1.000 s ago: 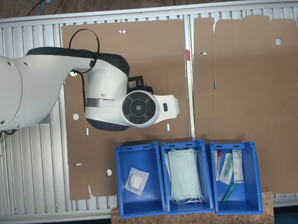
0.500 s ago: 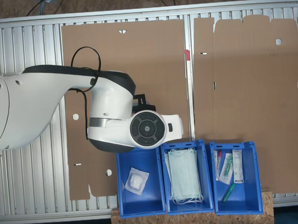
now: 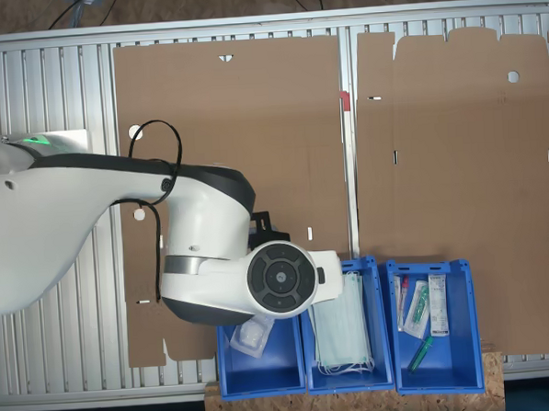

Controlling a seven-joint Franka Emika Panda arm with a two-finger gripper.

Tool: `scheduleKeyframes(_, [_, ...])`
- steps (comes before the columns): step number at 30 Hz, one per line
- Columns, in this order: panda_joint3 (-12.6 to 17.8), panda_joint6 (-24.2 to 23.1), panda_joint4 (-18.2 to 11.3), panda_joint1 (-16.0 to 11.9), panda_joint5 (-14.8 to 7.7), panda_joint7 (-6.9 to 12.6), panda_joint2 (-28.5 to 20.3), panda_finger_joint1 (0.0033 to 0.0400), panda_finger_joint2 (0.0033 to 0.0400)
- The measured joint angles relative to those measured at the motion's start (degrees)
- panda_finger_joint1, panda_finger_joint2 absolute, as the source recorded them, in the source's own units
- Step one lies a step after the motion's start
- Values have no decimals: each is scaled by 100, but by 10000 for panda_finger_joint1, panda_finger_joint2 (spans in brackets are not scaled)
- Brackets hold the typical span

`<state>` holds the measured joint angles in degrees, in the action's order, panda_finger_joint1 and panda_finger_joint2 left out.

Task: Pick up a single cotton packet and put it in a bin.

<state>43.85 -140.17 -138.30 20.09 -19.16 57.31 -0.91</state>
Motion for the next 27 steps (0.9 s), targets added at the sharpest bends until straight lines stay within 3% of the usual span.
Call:
scheduleKeyframes(15, [563, 327, 76, -12, -522, 0, -94, 56, 56])
scheduleKeyframes(27, [711, 420, 97, -20, -741, 0, -141, 56, 56])
